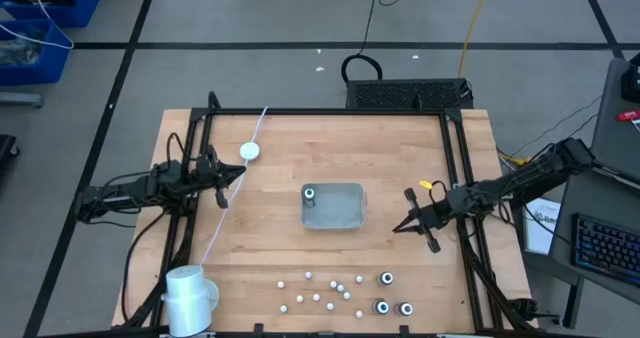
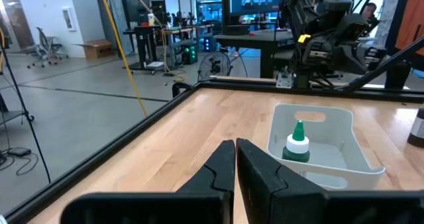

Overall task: Pick & Place food coloring
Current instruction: Put the large purple food coloring bottle into the gray container

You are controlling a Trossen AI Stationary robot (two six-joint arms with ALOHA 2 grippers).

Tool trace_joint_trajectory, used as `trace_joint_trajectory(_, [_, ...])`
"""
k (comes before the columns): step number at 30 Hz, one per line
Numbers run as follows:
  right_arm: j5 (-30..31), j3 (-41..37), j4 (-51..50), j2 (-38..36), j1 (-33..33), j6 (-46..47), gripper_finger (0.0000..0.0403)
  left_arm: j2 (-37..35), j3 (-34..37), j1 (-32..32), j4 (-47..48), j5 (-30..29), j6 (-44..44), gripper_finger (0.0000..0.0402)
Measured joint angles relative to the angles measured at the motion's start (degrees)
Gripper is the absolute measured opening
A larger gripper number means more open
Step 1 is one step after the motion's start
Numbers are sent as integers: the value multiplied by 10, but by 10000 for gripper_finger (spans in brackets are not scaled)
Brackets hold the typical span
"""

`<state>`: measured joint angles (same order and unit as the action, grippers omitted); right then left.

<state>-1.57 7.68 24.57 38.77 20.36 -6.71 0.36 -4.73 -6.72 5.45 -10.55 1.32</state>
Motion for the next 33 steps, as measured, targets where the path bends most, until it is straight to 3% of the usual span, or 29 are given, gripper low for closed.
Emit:
trace_joint_trajectory(7, [0,6,41,12,9,2,4,0,0,0,-1,0,-1,21])
trace_joint_trajectory(10, [5,54,-37,14,35,-15,4,0,0,0,-1,0,-1,21])
trace_joint_trajectory(14, [61,148,-172,33,98,10,4,0,0,0,0,0,-2,21])
trace_joint_trajectory(18, [78,215,-238,61,166,19,4,0,0,0,0,0,-4,21])
trace_joint_trajectory(22, [79,250,-240,84,228,59,4,0,0,0,3,0,-5,21])
trace_joint_trajectory(28, [158,270,-227,131,307,121,7,0,0,0,3,0,-19,21])
trace_joint_trajectory(33, [187,274,-196,189,350,155,54,0,0,0,3,0,-19,21])
